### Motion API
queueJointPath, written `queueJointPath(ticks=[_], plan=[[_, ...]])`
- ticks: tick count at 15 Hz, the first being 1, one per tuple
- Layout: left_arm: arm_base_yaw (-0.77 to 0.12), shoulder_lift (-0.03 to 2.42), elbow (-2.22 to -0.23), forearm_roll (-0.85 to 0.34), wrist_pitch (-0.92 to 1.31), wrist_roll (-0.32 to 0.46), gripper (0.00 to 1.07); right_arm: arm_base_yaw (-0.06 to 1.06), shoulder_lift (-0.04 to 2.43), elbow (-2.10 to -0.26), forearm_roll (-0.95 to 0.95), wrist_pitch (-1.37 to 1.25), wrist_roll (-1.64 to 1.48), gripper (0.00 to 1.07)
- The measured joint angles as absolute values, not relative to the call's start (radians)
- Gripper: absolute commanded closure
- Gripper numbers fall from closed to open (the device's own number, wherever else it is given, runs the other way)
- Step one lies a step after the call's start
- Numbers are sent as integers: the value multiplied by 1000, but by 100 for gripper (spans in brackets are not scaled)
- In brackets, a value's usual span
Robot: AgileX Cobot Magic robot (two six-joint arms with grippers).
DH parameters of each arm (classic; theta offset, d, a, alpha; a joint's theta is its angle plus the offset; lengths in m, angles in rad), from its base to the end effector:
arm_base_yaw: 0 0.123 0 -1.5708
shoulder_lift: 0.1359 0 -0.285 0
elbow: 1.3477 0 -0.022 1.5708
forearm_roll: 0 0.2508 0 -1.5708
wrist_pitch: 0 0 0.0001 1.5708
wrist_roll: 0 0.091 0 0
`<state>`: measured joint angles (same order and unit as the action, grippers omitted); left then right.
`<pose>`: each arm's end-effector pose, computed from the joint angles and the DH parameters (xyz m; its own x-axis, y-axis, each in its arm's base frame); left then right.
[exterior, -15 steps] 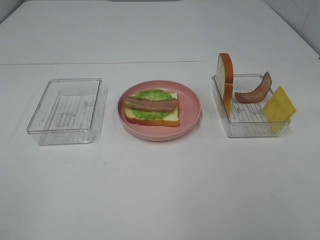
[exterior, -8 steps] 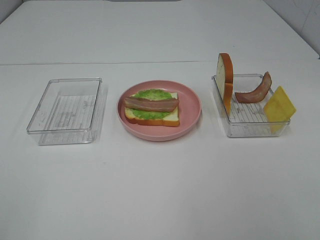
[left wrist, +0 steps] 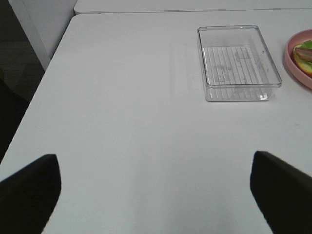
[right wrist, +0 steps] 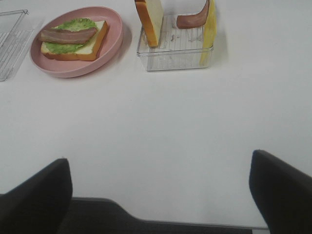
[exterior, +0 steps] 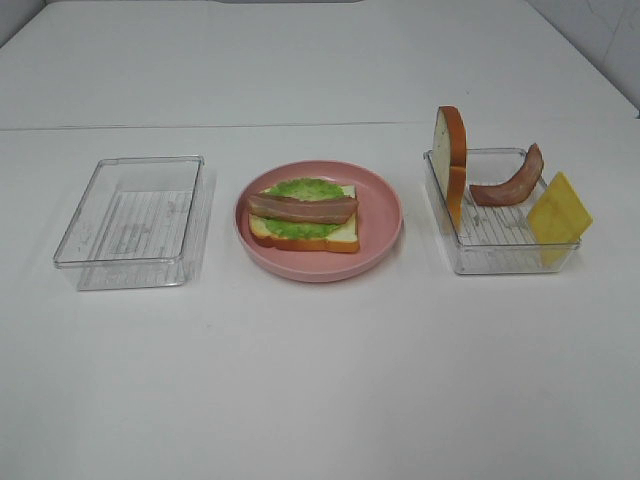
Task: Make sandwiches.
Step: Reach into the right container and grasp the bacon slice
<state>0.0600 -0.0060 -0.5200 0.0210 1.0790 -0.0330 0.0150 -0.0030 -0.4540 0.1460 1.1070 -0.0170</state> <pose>-0.0090 0.0011 0.2813 -0.4464 -0.0499 -0.8935 -0.0868 0.9962 -0.0123 -0.0030 0.0118 0.2615 -0.5353 0.0402 -0.8437 -0.0993 0.9889 0.1101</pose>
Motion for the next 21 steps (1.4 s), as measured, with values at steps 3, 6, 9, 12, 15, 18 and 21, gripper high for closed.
queueJointPath(ticks=[3,6,9,12,15,18,21], plan=[[60,-6,-520,-42,1079,0,9,15,-3,-454,146,1099,-17,14],[60,-6,-520,-42,1079,9,9,15,150,-459,200,1075,-18,14],[60,-6,-520,-43,1079,9,9,15,324,-496,211,1027,-18,14],[60,-6,-520,-46,1079,12,9,15,683,-655,212,968,-19,14],[60,-6,-520,-46,1079,12,9,15,994,-850,212,965,-19,14],[60,-6,-520,-46,1079,12,9,15,1265,-1058,205,964,-19,14],[60,-6,-520,-46,1079,12,9,15,1512,-1310,119,1008,-19,14]])
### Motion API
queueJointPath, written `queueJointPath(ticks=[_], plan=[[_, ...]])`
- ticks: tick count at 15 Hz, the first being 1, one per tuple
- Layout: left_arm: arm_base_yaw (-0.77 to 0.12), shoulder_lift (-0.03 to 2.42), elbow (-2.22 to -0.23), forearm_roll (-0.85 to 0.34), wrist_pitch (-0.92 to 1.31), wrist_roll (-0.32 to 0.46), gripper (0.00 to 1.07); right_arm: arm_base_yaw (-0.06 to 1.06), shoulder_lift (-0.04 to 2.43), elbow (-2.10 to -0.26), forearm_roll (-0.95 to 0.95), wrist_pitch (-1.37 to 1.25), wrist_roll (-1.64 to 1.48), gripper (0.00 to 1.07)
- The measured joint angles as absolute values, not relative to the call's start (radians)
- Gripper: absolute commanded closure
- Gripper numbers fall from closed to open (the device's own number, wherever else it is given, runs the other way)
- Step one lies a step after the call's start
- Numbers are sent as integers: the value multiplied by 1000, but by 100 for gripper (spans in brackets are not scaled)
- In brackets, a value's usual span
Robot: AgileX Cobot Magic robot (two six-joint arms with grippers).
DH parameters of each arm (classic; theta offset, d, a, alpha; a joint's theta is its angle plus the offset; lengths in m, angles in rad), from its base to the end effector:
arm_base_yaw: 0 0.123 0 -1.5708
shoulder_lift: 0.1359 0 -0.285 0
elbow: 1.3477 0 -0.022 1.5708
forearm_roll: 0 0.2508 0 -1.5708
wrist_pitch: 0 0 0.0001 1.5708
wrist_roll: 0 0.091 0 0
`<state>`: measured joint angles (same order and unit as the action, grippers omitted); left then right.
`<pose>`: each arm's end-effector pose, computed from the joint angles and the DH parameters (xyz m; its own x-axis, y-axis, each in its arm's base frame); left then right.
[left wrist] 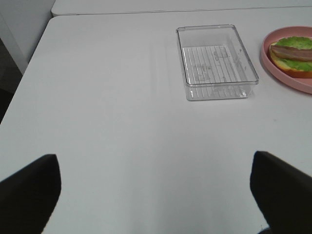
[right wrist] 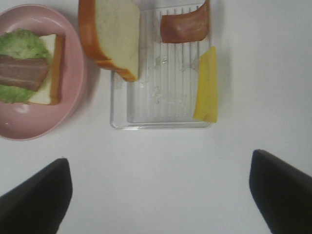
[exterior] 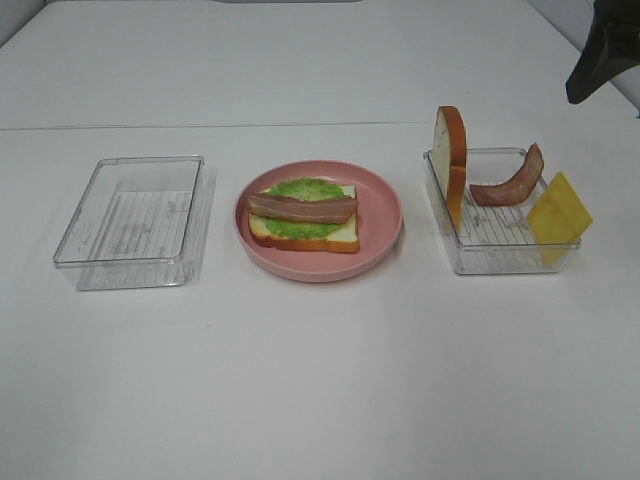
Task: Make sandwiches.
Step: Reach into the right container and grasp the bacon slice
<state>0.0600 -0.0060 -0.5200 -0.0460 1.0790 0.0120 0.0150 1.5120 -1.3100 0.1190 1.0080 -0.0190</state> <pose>-0.0087 -0.0042 0.2813 -0.4477 -0.0366 -0.8934 -0.0281 0.9992 -0.0269 0.3128 0.0138 0.3188 -0.9015 0.0309 -0.4316 -0.0184 0.9938 0.1098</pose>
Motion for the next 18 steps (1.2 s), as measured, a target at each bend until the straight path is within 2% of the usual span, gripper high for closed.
queueJointPath(ticks=[1,4,10,18], plan=[[60,-6,-520,-46,1079,12,9,15,1539,-1342,103,1027,-19,14],[60,-6,-520,-46,1079,12,9,9,1756,-1589,-7,1164,-28,14],[60,-6,-520,-46,1079,12,9,-25,2097,-1929,30,1210,-105,14],[60,-6,-520,-46,1079,12,9,-43,2323,-2010,123,1141,-133,14]])
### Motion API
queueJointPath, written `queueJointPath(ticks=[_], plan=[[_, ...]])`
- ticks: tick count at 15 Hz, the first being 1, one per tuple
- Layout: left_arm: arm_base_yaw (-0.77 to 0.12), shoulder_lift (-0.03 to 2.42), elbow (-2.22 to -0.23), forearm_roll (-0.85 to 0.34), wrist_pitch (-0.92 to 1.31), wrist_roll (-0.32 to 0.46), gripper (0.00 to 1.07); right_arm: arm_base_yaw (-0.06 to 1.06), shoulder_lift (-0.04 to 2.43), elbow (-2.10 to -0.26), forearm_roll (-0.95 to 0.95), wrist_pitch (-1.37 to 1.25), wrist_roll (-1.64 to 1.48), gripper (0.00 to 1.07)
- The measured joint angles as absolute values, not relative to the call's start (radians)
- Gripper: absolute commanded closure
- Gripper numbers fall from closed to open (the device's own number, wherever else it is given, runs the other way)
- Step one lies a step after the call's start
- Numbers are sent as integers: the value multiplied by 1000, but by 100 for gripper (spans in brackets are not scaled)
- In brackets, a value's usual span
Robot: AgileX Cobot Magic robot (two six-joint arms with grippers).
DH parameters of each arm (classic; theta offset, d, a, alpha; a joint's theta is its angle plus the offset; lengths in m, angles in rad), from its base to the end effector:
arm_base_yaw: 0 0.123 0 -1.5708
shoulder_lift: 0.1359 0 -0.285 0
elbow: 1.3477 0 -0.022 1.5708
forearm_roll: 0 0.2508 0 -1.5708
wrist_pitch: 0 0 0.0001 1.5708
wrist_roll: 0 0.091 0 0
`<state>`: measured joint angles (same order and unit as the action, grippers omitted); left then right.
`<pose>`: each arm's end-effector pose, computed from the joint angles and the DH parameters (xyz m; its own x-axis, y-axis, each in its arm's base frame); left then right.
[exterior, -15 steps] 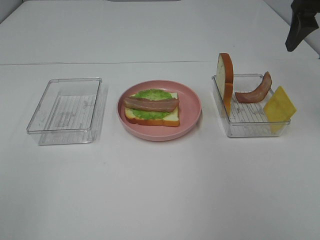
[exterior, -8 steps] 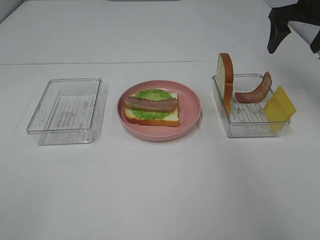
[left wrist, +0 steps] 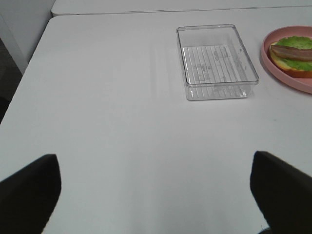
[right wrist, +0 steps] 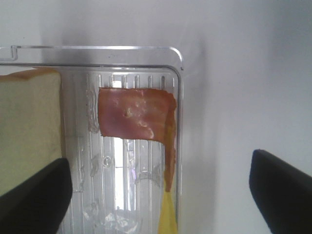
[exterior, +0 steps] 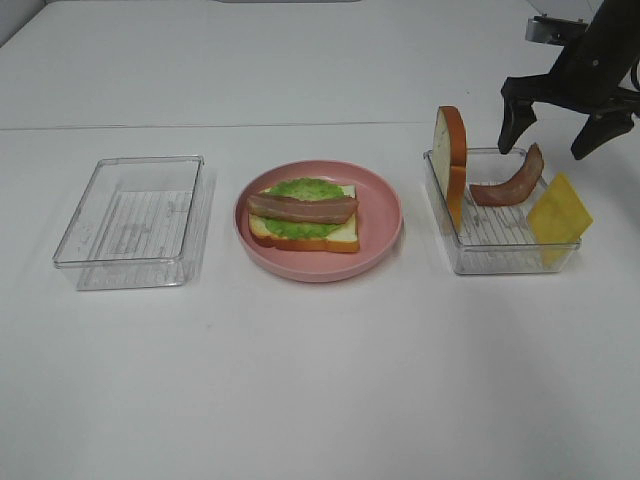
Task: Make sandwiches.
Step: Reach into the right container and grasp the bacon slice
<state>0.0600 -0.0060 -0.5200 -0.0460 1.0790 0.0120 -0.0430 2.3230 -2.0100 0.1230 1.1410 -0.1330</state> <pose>-0.0087 -0.0042 0.2813 -0.4477 -0.0366 -0.8934 -0.0281 0.9992 -0.0269 0.4889 -0.0109 0.1796 -0.9761 -0.0390 -0.2136 -0.0599 0.9940 0.0921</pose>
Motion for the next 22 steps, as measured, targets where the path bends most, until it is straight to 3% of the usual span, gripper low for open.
queueJointPath(ticks=[4,11,15,17,22], plan=[[60,-6,-520,-46,1079,12,9,-43,2353,-2010,137,1126,-144,14],[60,-6,-520,-46,1079,12,9,-43,2363,-2012,137,1118,-151,23],[60,-6,-520,-46,1079,12,9,-43,2380,-2012,137,1114,-154,44],[60,-6,-520,-46,1079,12,9,-43,2380,-2012,137,1114,-155,63],[60,-6,-520,-46,1079,13,9,-43,2380,-2012,137,1102,-155,63]])
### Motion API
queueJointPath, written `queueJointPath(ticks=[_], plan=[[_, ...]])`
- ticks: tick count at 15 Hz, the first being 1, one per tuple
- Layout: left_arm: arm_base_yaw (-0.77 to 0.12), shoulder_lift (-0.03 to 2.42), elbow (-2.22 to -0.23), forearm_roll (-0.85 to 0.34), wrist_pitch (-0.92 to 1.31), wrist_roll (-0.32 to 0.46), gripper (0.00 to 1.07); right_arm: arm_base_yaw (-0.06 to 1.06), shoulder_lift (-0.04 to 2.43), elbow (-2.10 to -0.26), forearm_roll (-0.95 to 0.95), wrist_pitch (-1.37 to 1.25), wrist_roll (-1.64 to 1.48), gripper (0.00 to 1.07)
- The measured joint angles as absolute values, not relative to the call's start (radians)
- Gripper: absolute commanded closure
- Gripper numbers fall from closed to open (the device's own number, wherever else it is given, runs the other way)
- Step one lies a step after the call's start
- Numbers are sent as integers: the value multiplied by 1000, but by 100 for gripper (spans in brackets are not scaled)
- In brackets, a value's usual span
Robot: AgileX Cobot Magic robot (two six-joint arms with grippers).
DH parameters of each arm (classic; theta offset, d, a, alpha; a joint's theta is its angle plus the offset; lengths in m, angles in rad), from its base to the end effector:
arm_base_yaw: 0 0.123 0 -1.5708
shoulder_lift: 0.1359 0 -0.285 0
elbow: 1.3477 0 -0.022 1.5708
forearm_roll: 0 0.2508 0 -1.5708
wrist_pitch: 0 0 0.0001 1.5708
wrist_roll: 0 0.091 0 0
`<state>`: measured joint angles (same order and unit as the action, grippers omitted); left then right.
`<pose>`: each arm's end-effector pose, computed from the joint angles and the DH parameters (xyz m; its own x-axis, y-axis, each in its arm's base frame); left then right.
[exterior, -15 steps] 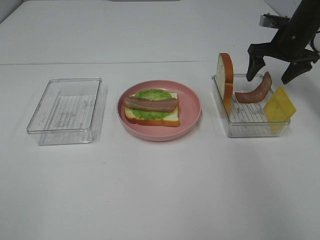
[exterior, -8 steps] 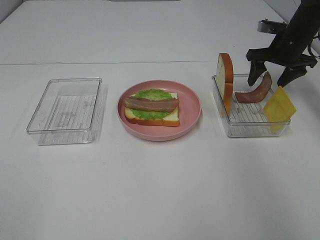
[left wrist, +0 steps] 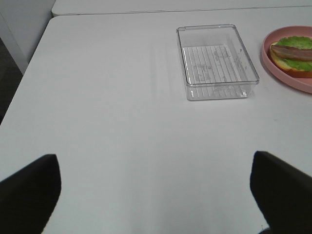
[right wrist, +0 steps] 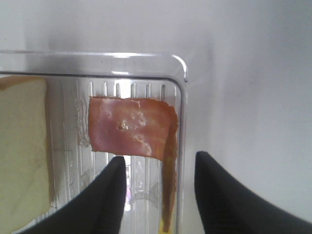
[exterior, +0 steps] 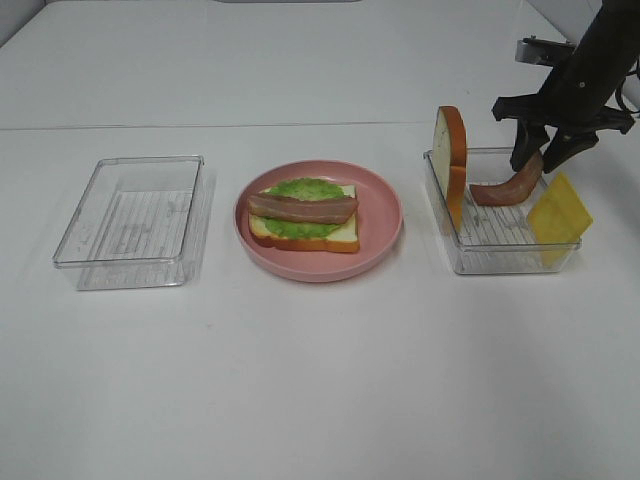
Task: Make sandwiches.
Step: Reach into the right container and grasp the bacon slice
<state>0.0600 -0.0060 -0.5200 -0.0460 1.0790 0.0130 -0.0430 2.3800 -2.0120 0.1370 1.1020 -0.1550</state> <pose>-0.0087 -0.0042 0.2813 -0.4477 -0.0356 -0.8935 -0.0277 0.9993 -0.0260 0.4952 -0.0102 0.1529 -0.9783 -0.0500 -0.2009 -0.0715 0.9923 0.1014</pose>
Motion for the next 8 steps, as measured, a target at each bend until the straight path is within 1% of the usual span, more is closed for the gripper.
queueJointPath(ticks=[2,3,4,5,6,8], plan=[[60,-6,-520,-46,1079,13,9,-43,2380,-2012,136,1099,-155,64],[60,-6,-520,-46,1079,13,9,-43,2380,-2012,133,1099,-155,71],[60,-6,-520,-46,1079,13,9,-43,2380,-2012,132,1099,-155,75],[60,-6,-520,-46,1079,13,9,-43,2380,-2012,127,1099,-155,87],[60,-6,-520,-46,1079,13,9,-43,2380,-2012,115,1099,-151,107],[60,-6,-520,-46,1079,13,9,-43,2380,-2012,100,1099,-151,107]])
